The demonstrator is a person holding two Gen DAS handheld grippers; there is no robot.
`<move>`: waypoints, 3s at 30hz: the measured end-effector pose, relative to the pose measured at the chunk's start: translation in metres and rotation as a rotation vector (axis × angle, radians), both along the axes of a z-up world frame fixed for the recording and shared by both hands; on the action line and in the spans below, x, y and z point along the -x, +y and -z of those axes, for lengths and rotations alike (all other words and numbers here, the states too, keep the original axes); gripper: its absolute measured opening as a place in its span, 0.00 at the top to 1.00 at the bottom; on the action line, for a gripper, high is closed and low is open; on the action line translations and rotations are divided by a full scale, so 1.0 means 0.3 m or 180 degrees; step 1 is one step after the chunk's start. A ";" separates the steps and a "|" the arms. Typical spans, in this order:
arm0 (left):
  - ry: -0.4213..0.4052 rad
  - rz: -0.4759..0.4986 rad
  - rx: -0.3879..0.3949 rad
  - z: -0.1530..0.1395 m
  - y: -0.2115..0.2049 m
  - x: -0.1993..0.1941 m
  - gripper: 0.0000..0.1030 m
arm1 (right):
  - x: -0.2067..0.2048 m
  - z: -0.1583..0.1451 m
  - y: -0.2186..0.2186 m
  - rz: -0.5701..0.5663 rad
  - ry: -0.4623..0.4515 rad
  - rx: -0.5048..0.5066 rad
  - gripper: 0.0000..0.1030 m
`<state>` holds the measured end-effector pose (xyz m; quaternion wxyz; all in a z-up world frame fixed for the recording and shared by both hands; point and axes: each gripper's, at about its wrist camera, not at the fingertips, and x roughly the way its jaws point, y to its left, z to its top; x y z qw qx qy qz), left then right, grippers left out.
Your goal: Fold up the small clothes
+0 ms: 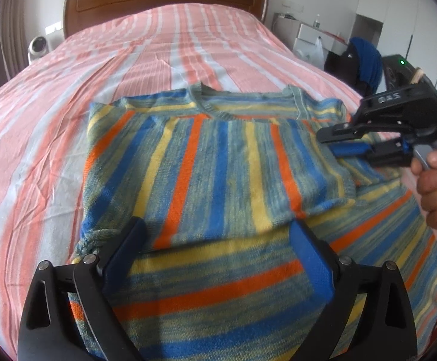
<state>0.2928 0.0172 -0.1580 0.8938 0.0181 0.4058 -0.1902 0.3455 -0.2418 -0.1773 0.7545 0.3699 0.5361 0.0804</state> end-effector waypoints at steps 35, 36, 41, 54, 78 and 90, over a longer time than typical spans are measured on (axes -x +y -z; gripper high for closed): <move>0.0490 -0.1089 -0.0551 -0.047 0.287 0.521 0.03 | 0.845 -0.211 -0.099 -0.0675 -0.1116 0.1955 0.24; 0.0474 -0.1092 -0.0599 -0.048 0.282 0.522 0.03 | 0.870 -0.199 -0.108 -0.0610 -0.1105 0.2000 0.24; 0.0422 -0.1097 -0.0705 -0.055 0.265 0.521 0.03 | 1.019 -0.144 -0.150 -0.0431 -0.0984 0.2326 0.23; 0.0421 -0.0969 -0.0626 -0.073 0.283 0.561 0.03 | 1.023 -0.111 -0.091 -0.0403 -0.0981 0.2273 0.23; 0.0998 -0.0778 -0.0464 0.007 0.358 0.754 0.03 | 1.143 -0.043 0.065 -0.1140 -0.0461 0.1323 0.36; 0.1281 -0.0510 -0.0441 0.037 0.378 0.775 0.14 | 1.253 -0.076 -0.048 -0.0886 -0.0397 0.1262 0.42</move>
